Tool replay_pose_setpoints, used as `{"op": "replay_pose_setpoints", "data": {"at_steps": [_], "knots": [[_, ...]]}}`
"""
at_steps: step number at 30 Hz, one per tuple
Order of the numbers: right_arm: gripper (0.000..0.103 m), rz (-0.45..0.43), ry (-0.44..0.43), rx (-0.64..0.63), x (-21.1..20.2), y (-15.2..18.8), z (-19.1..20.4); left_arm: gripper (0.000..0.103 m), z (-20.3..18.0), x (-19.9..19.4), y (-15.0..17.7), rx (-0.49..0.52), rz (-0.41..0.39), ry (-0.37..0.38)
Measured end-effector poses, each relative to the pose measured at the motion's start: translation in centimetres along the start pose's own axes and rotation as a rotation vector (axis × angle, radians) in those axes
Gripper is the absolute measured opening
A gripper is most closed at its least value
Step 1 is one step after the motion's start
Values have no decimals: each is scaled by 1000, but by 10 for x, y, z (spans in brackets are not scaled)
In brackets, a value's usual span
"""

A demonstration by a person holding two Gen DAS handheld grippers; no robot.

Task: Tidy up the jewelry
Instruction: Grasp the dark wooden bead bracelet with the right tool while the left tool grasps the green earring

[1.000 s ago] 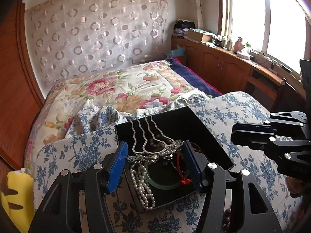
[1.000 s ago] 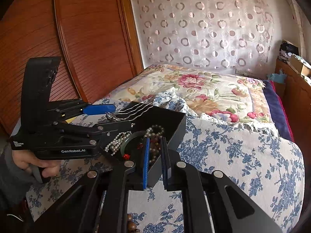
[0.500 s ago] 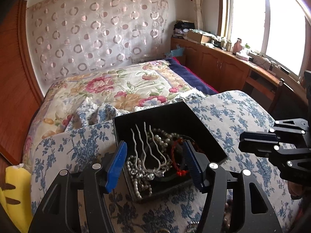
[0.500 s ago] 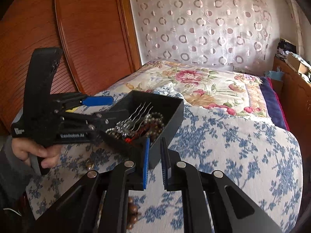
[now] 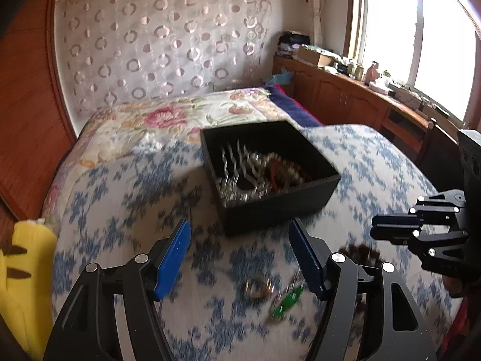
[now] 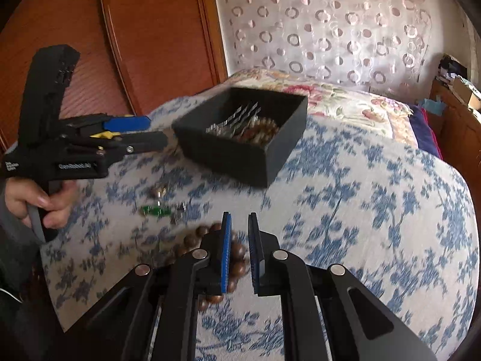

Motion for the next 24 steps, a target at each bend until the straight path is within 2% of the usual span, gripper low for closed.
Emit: {"op": "replay_pose_setpoints", "data": {"at_steps": [10,18,21,24], "knots": [[13,69,12,28,4,22,-2,65,0,-19,38,-1,41,-6],[16,96,6,30,3,29,3,65,-10,-34,47,3,34,-1],[14,96,12,11,1,29,5,65,-12,-38,50,1,35,7],[13,48,9,0,-8,22,10,65,-15,-39,53,-1,43,15]]}}
Point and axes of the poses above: each gripper's, at about its wrist camera, not at the fingertips, and x roughly the way its jaws point, z to its left, y to its underside, the point moved 7 cm from there along x, roughly the way its jaws point, and after that the axes turned 10 degrees about -z, right-handed, at the moved point
